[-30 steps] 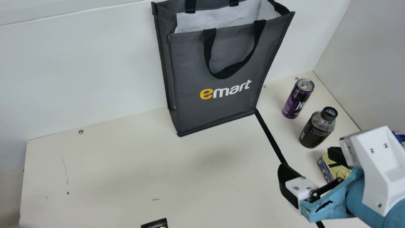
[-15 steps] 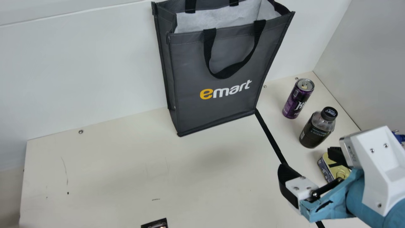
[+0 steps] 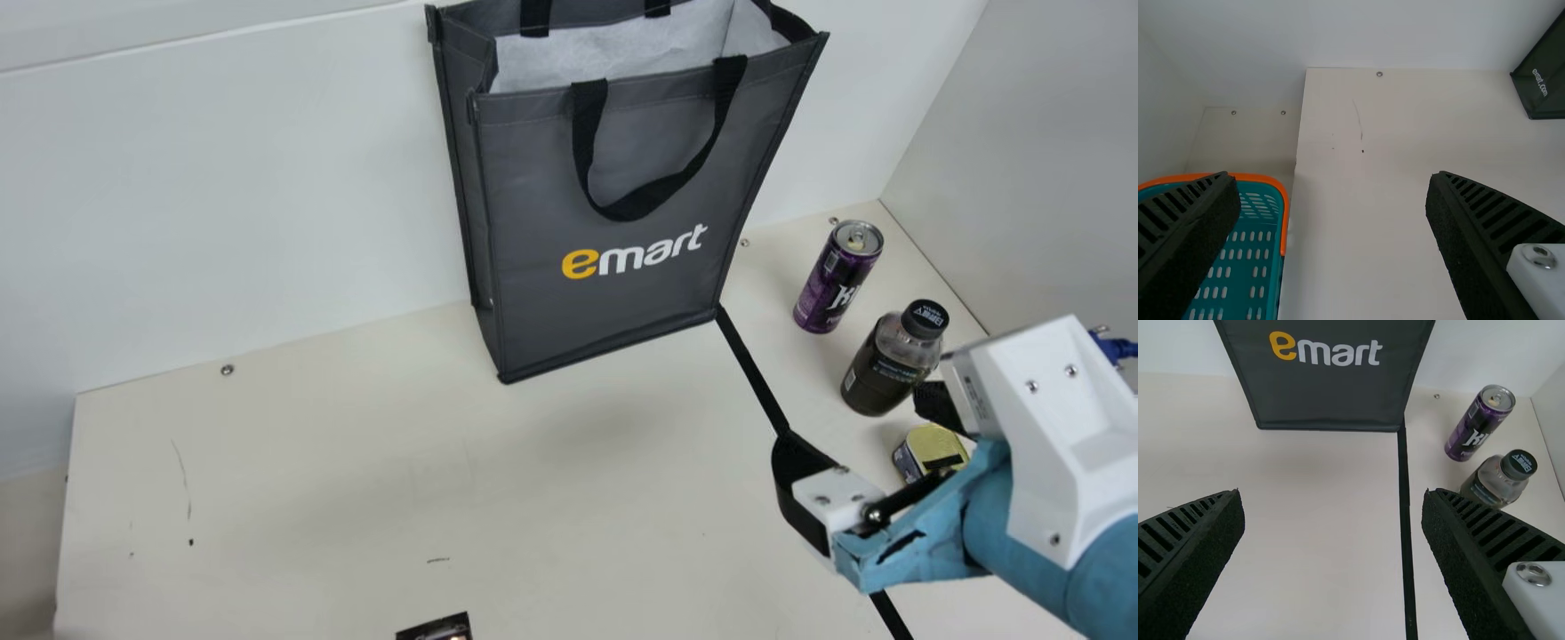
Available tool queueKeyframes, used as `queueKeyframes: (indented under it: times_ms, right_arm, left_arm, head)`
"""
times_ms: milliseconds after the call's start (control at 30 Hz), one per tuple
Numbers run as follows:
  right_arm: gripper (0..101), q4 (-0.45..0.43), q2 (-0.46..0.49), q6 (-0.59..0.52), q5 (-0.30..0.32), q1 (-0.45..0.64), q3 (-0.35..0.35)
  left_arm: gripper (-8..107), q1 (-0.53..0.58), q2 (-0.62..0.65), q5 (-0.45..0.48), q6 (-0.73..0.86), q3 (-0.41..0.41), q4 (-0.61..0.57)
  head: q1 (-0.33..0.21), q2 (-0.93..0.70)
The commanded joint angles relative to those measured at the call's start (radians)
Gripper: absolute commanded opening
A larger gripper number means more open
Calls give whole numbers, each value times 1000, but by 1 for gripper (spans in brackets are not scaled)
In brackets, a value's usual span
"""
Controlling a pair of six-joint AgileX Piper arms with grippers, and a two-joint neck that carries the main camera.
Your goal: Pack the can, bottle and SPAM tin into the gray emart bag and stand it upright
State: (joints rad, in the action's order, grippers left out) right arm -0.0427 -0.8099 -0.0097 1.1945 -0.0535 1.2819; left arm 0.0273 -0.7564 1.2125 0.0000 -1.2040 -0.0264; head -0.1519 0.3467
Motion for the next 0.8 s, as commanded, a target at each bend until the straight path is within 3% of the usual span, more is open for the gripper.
queueKeyframes:
  times_ms: [0,767]
  right_arm:
    - [95,-11,-12,-2,-3,-8,11]
    - [95,-109,-210,-32,-31,-128,224]
  left_arm:
    - [90,0,0,0,0,0,0]
    - [90,0,0,0,0,0,0]
  head:
    - [-23,2]
    - [-23,2]
